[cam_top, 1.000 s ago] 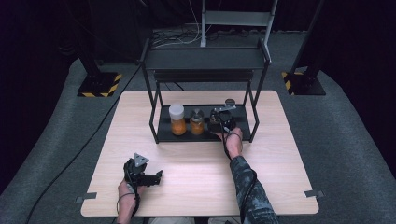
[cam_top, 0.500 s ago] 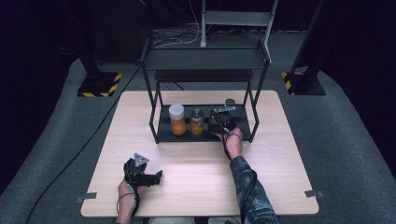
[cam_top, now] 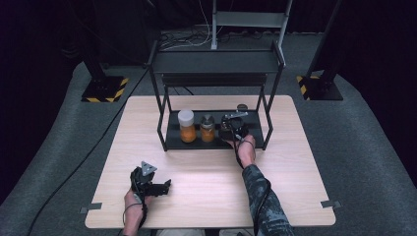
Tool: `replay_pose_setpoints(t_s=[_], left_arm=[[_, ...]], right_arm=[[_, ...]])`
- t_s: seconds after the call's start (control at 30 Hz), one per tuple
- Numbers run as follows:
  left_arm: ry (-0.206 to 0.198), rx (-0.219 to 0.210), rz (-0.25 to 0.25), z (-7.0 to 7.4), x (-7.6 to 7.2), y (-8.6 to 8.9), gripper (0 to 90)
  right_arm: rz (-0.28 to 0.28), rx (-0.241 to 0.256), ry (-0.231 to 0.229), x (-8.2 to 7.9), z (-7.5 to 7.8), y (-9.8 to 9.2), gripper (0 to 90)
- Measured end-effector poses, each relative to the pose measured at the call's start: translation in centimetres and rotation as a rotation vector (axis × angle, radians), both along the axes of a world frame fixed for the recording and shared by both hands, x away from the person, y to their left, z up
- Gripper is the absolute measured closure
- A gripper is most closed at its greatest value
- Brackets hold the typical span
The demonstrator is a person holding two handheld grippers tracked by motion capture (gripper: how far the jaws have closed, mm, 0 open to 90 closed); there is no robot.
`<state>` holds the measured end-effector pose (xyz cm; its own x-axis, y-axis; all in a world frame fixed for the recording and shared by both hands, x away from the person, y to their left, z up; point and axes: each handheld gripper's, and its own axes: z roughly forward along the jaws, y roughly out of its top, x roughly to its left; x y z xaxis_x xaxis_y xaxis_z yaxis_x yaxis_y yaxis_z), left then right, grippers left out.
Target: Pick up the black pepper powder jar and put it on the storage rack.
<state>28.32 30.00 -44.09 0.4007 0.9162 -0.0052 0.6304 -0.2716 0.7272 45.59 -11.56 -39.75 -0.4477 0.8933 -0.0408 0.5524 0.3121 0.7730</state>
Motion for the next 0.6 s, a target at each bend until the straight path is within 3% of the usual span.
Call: replay_pose_setpoints(t_s=[0.6], left_arm=[[0.0,0.001,0.0,0.01,-0.01,-0.01,2.6]], right_arm=[[0.003,-0.003,0.006,0.03,0.12,0.02,30.9]])
